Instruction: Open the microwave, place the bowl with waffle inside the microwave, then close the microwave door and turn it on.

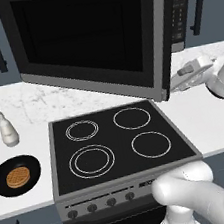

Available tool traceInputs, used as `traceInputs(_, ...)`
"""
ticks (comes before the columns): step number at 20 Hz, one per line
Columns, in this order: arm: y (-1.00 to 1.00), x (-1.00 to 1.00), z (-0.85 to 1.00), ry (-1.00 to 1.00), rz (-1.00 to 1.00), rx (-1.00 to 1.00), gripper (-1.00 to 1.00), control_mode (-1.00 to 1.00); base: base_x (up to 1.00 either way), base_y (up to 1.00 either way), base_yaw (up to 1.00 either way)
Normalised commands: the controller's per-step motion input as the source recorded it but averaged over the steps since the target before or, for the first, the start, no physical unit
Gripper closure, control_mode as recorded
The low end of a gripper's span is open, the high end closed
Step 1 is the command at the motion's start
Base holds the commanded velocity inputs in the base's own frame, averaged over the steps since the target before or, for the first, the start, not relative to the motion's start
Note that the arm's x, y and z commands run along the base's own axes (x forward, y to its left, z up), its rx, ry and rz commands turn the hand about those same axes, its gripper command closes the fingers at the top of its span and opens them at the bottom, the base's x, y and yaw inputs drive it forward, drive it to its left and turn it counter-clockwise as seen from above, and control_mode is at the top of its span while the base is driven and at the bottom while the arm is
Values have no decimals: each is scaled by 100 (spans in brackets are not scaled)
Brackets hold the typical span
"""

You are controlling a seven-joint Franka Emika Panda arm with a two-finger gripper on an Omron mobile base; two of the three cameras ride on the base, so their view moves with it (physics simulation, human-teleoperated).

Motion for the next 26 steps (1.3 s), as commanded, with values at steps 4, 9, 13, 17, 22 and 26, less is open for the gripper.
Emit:
traceInputs(4, 18, 25, 13, 19, 0, 0, -100, -100, 0, 0, 0)
traceInputs(9, 76, -47, 19, 1, 0, -3, -100, -100, 0, 0, 0)
traceInputs(13, 90, -71, 28, 0, 0, -8, -100, -100, 0, 0, 0)
traceInputs(17, 64, -95, 48, -9, 0, -3, -100, -100, 0, 0, 0)
traceInputs(22, 84, -87, 35, -11, 0, -7, -100, -100, 0, 0, 0)
traceInputs(26, 94, -31, 10, 0, 0, -13, -100, -100, 0, 0, 0)
